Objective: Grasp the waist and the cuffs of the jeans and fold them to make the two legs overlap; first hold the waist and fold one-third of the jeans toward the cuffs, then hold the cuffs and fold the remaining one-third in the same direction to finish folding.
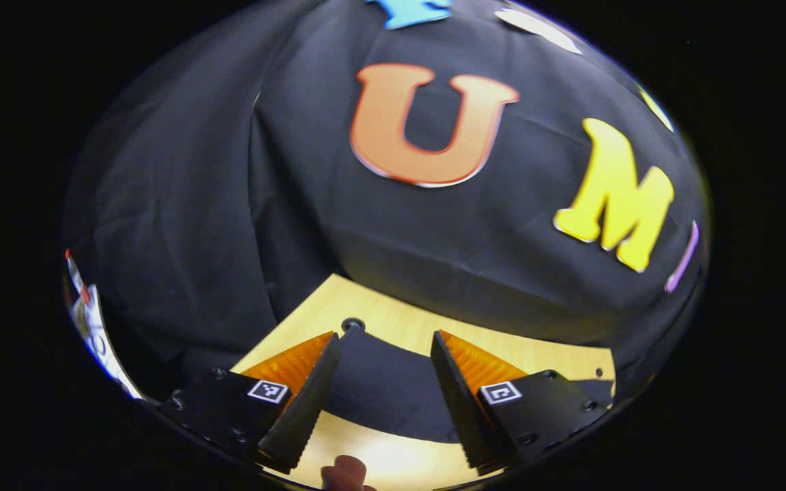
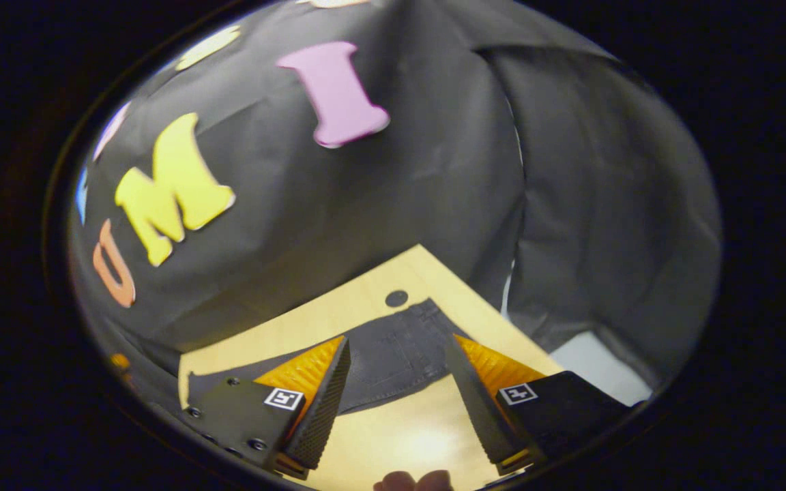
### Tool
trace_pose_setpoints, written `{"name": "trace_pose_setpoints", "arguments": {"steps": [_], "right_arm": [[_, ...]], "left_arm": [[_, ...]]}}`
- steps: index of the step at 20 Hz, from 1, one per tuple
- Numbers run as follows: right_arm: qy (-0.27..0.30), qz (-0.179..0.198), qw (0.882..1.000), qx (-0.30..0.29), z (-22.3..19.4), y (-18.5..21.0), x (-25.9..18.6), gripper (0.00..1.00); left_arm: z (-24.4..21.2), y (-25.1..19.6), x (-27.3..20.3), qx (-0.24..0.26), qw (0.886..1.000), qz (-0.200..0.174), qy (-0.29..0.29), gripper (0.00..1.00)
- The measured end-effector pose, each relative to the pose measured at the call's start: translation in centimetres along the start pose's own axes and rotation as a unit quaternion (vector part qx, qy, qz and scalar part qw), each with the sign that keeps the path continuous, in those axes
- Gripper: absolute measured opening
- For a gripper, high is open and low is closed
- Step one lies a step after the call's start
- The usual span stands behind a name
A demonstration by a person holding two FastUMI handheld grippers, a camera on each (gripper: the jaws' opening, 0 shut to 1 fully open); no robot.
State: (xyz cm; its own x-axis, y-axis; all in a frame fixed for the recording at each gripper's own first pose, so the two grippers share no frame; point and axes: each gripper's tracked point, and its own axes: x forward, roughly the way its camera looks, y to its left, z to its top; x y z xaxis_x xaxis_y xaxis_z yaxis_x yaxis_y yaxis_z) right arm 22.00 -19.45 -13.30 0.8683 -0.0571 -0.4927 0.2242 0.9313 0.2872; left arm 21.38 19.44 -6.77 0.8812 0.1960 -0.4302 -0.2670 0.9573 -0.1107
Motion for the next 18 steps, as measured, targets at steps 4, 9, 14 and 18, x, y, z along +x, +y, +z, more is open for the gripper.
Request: {"name": "trace_pose_setpoints", "arguments": {"steps": [4,9,14,18], "right_arm": [[-0.061,0.035,0.995,-0.073,0.6,1.5,-2.2,0.89],[-0.039,0.029,0.993,-0.103,-1.2,0.9,-0.2,0.93],[0.029,0.028,0.999,-0.006,-2.7,-0.9,2.4,0.92],[0.069,0.012,0.99,0.123,-4.5,-4.6,8.7,0.92]], "left_arm": [[-2.1,-4.9,-4.7,0.051,0.995,-0.049,-0.065,0.98],[-6.9,-10.0,-8.9,0.058,0.991,-0.089,-0.083,0.99],[-9.3,-11.3,-9.1,0.04,0.994,-0.082,-0.058,0.99],[-10.2,-12.7,-9.8,0.043,0.995,-0.079,-0.05,0.99]]}}
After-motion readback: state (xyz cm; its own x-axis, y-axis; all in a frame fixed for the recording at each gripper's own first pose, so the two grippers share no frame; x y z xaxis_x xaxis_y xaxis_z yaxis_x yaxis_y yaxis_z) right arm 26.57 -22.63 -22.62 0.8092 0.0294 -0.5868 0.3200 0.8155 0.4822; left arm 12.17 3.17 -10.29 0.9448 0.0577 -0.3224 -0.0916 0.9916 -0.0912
